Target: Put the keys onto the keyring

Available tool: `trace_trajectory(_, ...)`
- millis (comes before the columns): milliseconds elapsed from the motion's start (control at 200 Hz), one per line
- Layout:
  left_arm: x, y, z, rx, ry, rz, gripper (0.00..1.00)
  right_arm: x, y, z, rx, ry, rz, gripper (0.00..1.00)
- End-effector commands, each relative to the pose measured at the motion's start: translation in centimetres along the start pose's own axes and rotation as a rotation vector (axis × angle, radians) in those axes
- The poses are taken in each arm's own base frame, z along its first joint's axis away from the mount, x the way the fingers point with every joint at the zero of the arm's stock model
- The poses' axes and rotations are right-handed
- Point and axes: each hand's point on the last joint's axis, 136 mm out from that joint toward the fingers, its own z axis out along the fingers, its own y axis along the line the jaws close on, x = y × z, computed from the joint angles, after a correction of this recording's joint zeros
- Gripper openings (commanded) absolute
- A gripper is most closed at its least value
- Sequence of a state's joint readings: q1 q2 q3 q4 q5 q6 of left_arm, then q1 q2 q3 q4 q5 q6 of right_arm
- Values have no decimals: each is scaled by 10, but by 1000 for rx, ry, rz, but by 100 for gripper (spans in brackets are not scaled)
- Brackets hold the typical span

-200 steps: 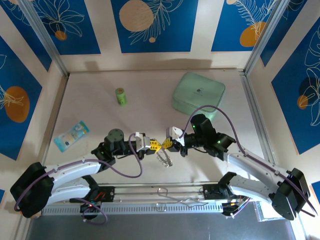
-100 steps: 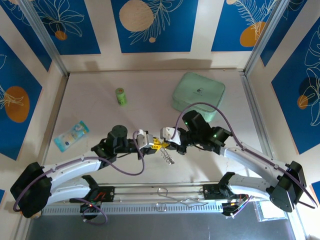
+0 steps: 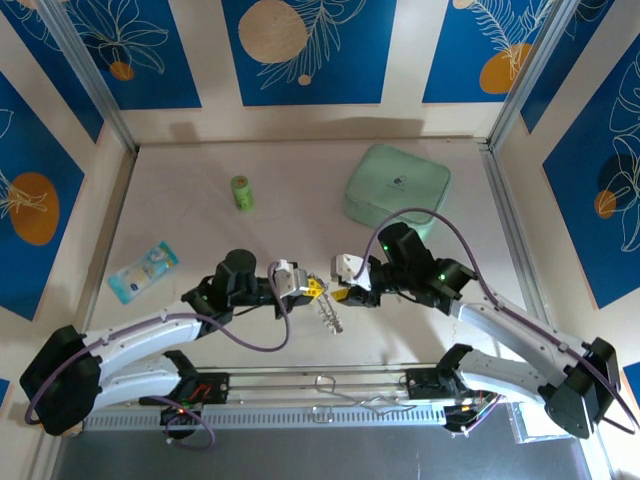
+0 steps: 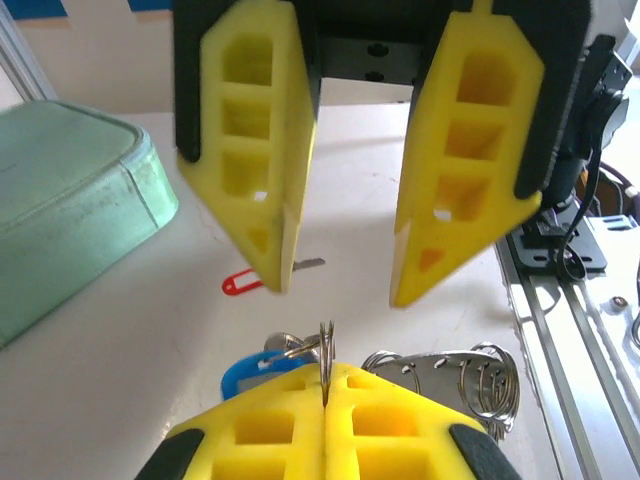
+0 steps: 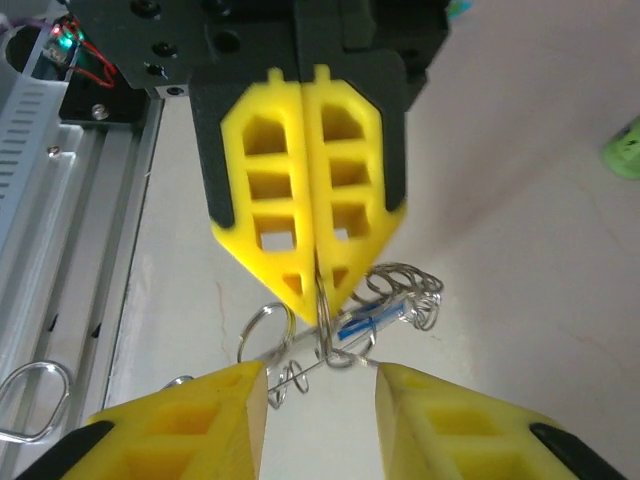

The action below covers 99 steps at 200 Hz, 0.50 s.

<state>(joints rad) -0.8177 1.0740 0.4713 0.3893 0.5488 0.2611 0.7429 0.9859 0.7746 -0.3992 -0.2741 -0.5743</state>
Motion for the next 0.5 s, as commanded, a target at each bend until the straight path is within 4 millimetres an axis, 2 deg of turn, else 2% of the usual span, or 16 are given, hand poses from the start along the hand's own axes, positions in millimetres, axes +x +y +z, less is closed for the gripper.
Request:
trace_trajectory(0, -22, -3, -4, -3, -104, 38, 0, -1, 4, 4, -7, -50, 10, 35)
trace_trajectory(115, -21, -7, -5, 16, -108, 35, 0, 8, 4, 10, 4, -8, -9, 35)
trace_trajectory(340, -20, -11, -5, 37, -110, 21, 0, 0, -4, 12, 60, -25, -66, 34)
trace_trajectory(490, -20, -14, -5, 56, -116, 18, 0, 2, -4, 15, 66, -8, -81, 39)
